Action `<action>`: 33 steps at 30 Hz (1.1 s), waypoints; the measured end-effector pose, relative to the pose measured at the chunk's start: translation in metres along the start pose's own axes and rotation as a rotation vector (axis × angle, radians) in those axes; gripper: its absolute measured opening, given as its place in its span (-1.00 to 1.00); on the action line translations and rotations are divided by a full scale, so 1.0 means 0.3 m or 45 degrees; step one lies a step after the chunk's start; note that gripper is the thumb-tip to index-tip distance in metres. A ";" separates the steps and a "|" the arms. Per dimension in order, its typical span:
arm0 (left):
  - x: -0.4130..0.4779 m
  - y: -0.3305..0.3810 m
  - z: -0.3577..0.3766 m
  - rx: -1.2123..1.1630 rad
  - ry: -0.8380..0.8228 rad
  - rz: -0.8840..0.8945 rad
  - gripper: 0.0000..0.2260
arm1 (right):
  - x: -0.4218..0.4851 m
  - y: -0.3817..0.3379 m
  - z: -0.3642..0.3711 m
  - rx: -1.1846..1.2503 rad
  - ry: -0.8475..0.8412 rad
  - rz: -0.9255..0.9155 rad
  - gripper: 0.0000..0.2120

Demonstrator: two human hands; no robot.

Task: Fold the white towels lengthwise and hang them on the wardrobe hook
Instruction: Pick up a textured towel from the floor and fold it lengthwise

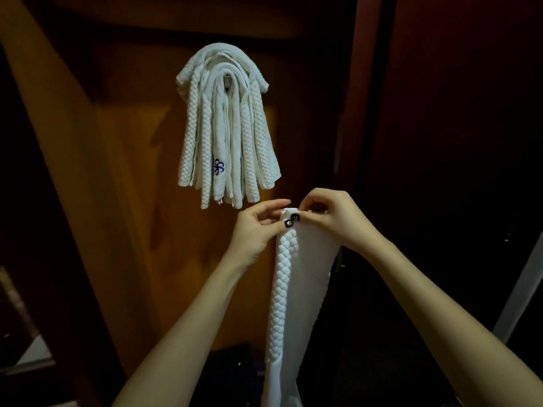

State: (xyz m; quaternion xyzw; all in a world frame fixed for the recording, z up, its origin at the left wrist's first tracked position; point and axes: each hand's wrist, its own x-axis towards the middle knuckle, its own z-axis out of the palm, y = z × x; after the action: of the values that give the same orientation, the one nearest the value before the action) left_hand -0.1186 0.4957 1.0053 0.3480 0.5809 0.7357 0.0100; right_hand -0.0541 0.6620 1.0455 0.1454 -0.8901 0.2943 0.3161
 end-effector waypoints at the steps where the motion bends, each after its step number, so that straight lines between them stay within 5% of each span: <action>1: 0.010 -0.005 -0.003 -0.011 0.023 -0.007 -0.67 | 0.008 0.014 -0.010 -0.010 -0.028 0.040 -0.86; 6: 0.068 -0.009 -0.067 -0.104 0.155 -0.005 -0.63 | -0.051 0.130 -0.060 0.065 -0.139 0.248 -0.83; 12: 0.127 -0.021 -0.055 0.674 0.043 0.224 -0.63 | -0.021 0.137 -0.013 -0.136 -0.105 0.259 -0.66; 17: 0.182 0.008 -0.116 0.396 0.320 0.432 -0.51 | 0.063 0.064 0.002 0.012 0.308 -0.199 -0.80; 19: 0.232 -0.003 -0.119 0.519 0.342 0.421 -0.53 | 0.121 0.079 0.018 0.016 0.310 -0.088 -0.82; 22: 0.278 -0.043 -0.106 0.860 0.230 0.211 -0.62 | 0.190 0.145 0.054 -0.245 0.006 0.239 -0.85; 27: 0.317 -0.006 -0.159 0.553 0.195 0.216 -0.51 | 0.219 0.190 0.026 -0.111 0.151 0.109 -0.81; 33: 0.327 0.028 -0.155 0.275 0.017 0.251 -0.65 | 0.259 0.180 -0.005 0.216 0.260 0.115 -0.67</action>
State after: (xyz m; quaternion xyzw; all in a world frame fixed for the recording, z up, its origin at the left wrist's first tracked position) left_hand -0.2140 0.4946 1.0579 0.3975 0.6197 0.6687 -0.1038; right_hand -0.1361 0.6997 1.0734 0.1006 -0.8309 0.3956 0.3782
